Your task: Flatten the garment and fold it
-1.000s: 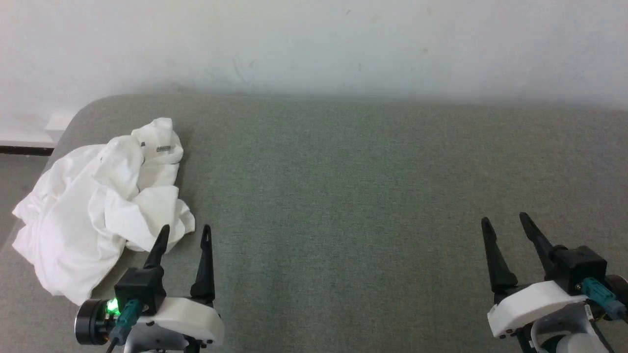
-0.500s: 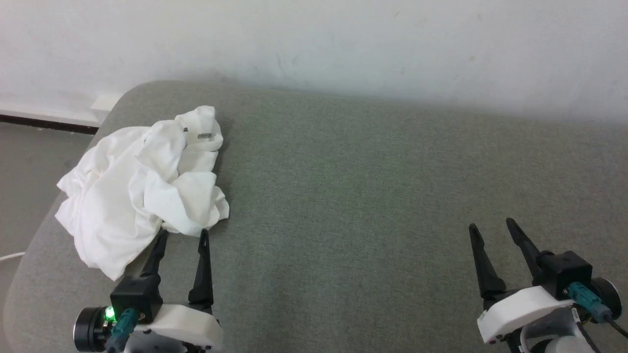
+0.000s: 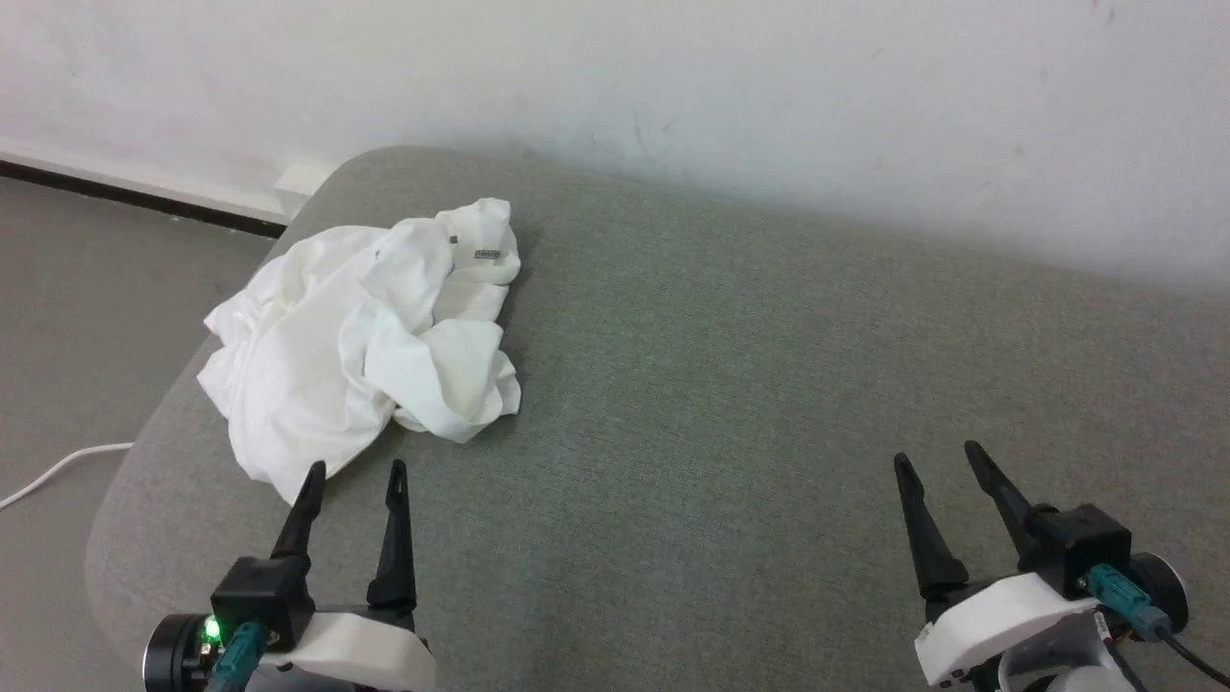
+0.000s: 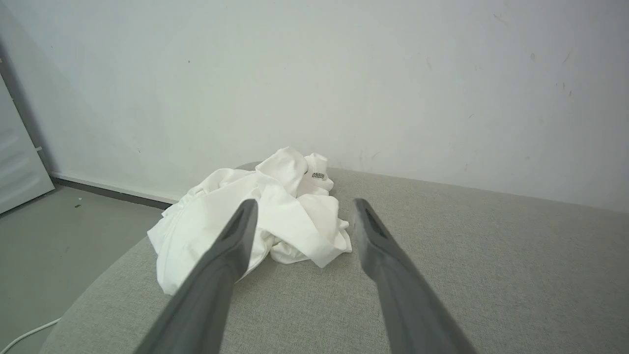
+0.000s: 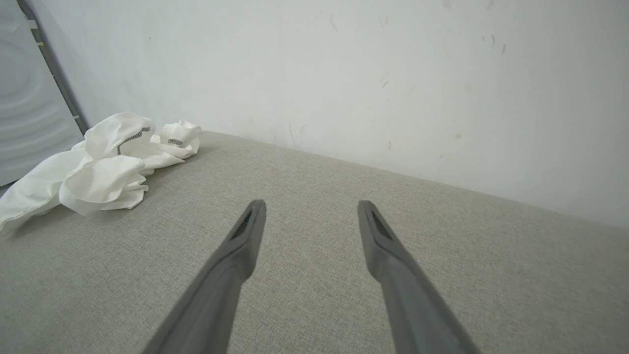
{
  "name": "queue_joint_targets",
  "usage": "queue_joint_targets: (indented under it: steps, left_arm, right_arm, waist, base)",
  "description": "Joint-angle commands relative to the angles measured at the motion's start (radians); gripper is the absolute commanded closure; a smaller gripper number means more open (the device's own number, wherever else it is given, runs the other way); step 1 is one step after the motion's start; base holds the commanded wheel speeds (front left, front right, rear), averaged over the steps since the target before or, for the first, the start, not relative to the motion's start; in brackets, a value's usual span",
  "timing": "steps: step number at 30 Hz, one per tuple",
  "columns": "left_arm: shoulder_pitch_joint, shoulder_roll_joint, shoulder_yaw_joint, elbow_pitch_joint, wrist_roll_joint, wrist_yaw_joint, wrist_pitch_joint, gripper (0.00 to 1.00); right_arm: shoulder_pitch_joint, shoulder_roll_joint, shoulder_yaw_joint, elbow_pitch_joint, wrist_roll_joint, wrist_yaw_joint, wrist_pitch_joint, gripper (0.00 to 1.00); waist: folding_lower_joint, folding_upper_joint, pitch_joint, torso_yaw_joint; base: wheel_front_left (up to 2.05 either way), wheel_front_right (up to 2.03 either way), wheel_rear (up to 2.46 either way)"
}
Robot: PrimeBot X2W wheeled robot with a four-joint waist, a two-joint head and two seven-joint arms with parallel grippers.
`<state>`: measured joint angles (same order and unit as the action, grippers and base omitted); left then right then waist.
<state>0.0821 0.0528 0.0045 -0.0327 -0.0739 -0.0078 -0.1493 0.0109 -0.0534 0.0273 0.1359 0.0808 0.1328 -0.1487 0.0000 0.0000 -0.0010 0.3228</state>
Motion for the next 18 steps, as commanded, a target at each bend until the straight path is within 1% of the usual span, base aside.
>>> queue_joint_targets:
  steps: [1,10,18]
  left_arm:
    - [0.017,-0.001,0.003,-0.002,-0.011,0.0,-0.009,0.0]
    - [0.039,-0.002,0.007,-0.002,-0.021,-0.002,-0.028,0.0]
    - [0.048,-0.002,0.008,-0.004,-0.038,0.0,-0.045,0.0]
  right_arm:
    - [0.0,0.002,0.003,0.007,0.008,-0.001,-0.01,0.0]
    - [0.0,0.002,0.018,0.03,0.022,-0.001,-0.029,0.0]
    - [-0.006,0.002,0.025,0.052,0.02,-0.002,-0.045,0.0]
  waist:
    - [0.0,0.0,-0.006,0.026]
    - [0.0,0.0,-0.014,0.091]
    - [0.0,0.0,-0.011,0.126]
  base:
    - [0.0,0.0,0.0]
    - [0.0,0.0,0.0]
    - [0.0,0.0,0.0]
